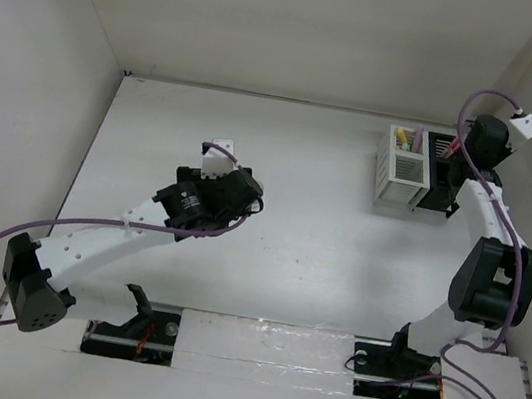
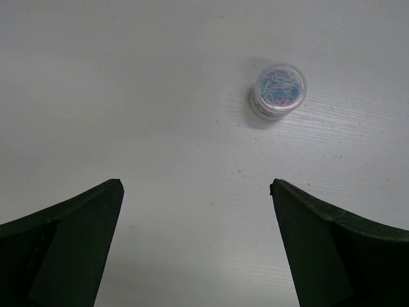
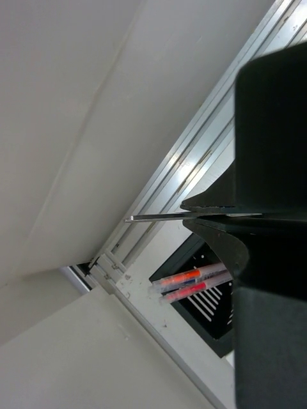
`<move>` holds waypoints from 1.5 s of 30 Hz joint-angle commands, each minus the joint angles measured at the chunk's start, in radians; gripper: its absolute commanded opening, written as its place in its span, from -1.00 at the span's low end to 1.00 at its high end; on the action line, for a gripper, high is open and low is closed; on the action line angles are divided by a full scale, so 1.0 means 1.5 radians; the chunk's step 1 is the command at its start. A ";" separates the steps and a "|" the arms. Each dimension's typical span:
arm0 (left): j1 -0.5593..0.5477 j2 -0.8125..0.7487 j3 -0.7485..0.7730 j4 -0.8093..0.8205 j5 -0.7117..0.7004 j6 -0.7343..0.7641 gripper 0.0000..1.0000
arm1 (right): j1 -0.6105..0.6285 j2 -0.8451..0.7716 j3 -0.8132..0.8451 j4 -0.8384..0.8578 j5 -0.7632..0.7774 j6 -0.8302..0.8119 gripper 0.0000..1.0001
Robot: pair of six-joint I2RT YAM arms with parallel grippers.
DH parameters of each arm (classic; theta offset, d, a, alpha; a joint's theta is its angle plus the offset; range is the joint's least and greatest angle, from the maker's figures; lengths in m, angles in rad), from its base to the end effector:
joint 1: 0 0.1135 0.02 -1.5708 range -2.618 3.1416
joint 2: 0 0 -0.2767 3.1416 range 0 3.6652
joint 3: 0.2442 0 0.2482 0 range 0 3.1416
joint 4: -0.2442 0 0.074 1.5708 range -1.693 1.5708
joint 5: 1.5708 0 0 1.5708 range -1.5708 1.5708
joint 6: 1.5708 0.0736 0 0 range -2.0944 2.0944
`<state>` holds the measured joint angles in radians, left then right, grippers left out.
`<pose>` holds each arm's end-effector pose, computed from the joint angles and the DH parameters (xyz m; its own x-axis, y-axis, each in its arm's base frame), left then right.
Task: Sort the stationery into containers
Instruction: Place the stapler in the storage box, then pick up the stationery from the center of the board.
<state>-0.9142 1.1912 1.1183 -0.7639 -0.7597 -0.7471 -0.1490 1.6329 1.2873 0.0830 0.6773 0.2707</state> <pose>0.1911 -0.1650 0.3182 -0.5314 -0.1175 -0.8389 -0.0932 0.9924 -0.0800 0.3995 -0.1066 0.3304 -0.0564 0.2192 -0.9741 0.7568 0.6457 0.1015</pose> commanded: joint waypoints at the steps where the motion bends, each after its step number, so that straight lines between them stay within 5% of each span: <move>1: 0.000 -0.009 -0.010 0.010 -0.005 0.014 1.00 | 0.011 0.011 0.025 0.057 0.020 -0.015 -1.00; 11: 0.000 -0.003 -0.016 0.017 0.008 0.028 1.00 | 0.011 0.048 0.038 0.064 -0.011 -0.021 -1.00; 14: 0.000 -0.010 -0.016 0.024 0.008 0.028 1.00 | 0.011 0.048 0.038 0.064 -0.011 -0.021 -0.84; 15: 0.000 -0.010 -0.016 0.024 0.008 0.028 1.00 | 0.011 0.048 0.032 0.064 -0.011 -0.021 -0.72; 16: 0.000 -0.010 -0.016 0.024 0.008 0.028 1.00 | 0.017 0.048 0.032 0.064 -0.011 -0.021 -0.28; 19: 0.000 -0.010 -0.016 0.024 0.015 0.028 1.00 | 0.024 0.040 0.024 0.064 -0.011 -0.021 0.59; 21: 0.000 -0.010 -0.016 0.024 0.015 0.028 1.00 | 0.037 0.019 0.018 0.064 -0.011 -0.021 0.98; 27: 0.000 0.004 -0.007 0.024 0.015 0.020 1.00 | 0.089 -0.079 0.024 0.058 -0.046 -0.028 0.98; 32: 0.025 0.028 0.026 0.011 0.056 -0.008 1.00 | 0.178 -0.159 0.009 -0.008 -0.175 -0.036 0.98; 35: 0.098 0.017 0.033 0.029 0.099 -0.028 1.00 | 0.234 -0.178 0.003 -0.070 -0.315 -0.036 0.98; 39: 0.180 -0.019 0.051 0.021 0.085 -0.045 1.00 | 0.378 -0.151 -0.005 -0.132 -0.334 -0.060 0.98; 45: 0.438 -0.076 0.049 0.058 0.168 0.053 1.00 | 0.539 -0.016 0.028 -0.174 -0.376 -0.074 0.98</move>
<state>-0.3515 1.1419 1.1687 -0.7040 -0.5652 -0.7391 0.5884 1.5375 1.2957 -0.0868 0.1768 0.1867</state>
